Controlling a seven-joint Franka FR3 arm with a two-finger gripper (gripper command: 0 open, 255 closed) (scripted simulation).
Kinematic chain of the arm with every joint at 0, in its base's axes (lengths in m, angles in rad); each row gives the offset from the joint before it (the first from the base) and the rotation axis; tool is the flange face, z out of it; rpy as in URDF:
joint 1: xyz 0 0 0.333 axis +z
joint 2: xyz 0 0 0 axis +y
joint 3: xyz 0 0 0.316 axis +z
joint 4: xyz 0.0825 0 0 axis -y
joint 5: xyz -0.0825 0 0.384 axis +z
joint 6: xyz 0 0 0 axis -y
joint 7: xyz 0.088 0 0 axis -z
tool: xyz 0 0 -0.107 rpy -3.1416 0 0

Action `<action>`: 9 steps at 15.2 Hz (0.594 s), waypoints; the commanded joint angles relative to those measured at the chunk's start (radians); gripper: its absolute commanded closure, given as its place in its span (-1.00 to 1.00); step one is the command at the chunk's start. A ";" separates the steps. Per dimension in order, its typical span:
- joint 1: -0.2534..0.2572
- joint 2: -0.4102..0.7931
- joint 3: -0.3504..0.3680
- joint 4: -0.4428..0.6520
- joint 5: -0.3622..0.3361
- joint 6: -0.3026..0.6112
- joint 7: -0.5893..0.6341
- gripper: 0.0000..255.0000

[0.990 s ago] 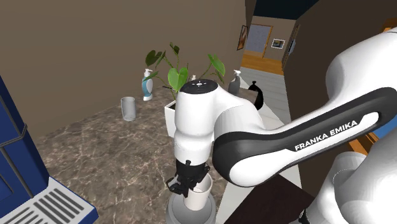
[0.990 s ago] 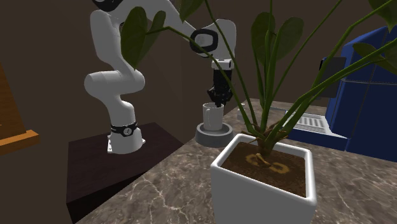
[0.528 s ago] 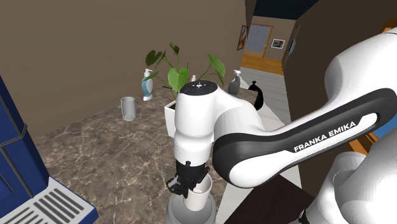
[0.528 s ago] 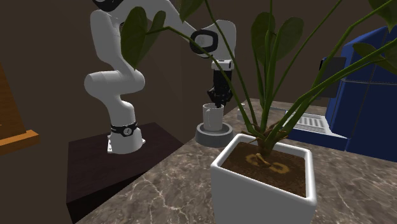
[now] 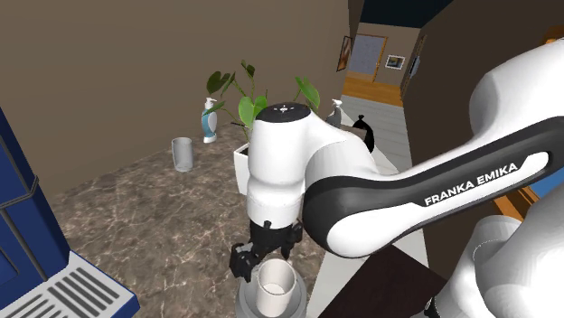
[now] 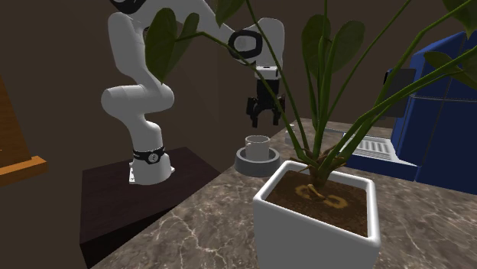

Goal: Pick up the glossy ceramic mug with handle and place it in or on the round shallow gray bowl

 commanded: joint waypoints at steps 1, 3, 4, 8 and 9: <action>0.004 -0.030 -0.008 0.036 0.015 -0.063 -0.011 -1.00; 0.006 -0.041 -0.012 0.054 0.019 -0.091 -0.015 -1.00; 0.006 -0.041 -0.012 0.054 0.019 -0.091 -0.015 -1.00; 0.006 -0.041 -0.012 0.054 0.019 -0.091 -0.015 -1.00; 0.006 -0.041 -0.012 0.054 0.019 -0.091 -0.015 -1.00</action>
